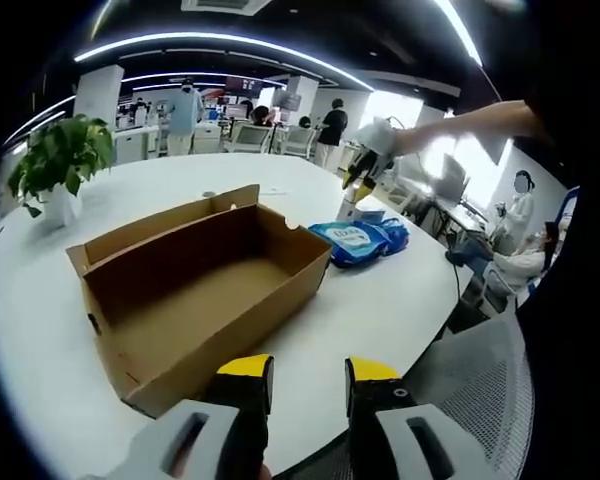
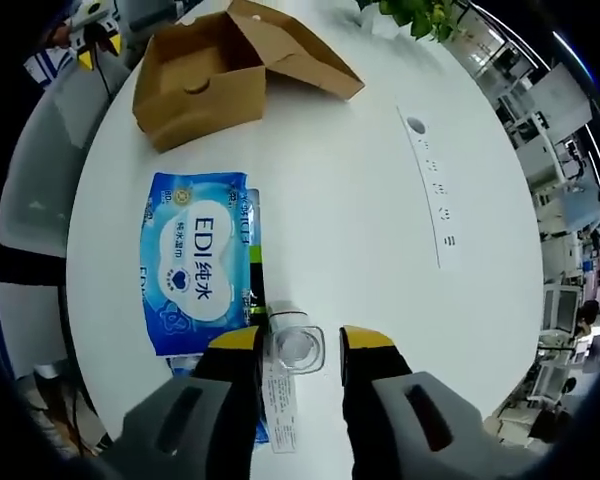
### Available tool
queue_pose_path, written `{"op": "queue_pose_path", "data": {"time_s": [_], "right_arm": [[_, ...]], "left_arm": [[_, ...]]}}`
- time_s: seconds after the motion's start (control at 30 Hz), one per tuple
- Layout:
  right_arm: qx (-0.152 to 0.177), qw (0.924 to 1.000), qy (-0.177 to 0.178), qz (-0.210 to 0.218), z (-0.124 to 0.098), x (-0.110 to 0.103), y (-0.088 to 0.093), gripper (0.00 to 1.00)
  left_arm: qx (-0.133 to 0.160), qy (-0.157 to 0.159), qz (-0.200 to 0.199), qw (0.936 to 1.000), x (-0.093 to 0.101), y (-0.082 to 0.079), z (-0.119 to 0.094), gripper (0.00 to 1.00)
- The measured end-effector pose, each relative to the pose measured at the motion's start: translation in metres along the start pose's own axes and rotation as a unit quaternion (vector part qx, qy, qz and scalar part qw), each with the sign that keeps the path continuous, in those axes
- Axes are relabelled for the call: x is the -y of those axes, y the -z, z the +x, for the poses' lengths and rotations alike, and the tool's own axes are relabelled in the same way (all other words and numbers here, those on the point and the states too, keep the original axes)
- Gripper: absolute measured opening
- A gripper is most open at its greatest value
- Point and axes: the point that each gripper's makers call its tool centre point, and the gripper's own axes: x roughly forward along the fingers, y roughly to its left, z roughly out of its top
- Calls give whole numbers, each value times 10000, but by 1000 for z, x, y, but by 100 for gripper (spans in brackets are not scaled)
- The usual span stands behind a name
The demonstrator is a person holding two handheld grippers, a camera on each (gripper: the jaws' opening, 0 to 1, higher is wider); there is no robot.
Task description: Operate the shoe box by opening the lid, removing the specified soft item, and placing it in the target area until the item is outside and the box remains undamaged.
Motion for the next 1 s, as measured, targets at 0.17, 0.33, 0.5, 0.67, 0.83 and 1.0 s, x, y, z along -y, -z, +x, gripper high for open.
{"op": "queue_pose_path", "data": {"time_s": [0.17,0.33,0.5,0.67,0.83,1.0], "right_arm": [[70,9995,232,188,-16,2,3,30],[487,9923,703,892,-32,9,2,31],[722,9828,915,1431,-50,1,10,31],[1244,9569,1150,2357,-60,-10,18,31],[1493,9376,1190,2906,-64,-33,28,29],[1754,9175,1244,3346,-63,-54,31,30]], "left_arm": [[124,0,-80,9999,-3,-6,-1,29],[283,-109,-312,9991,-10,-11,-1,29],[383,-135,-454,9981,-15,-13,-1,29],[410,-189,-477,9978,-15,-13,-2,29],[469,-203,-505,9974,-16,-15,-2,29],[471,-250,-460,9975,-19,-17,-2,32]]}}
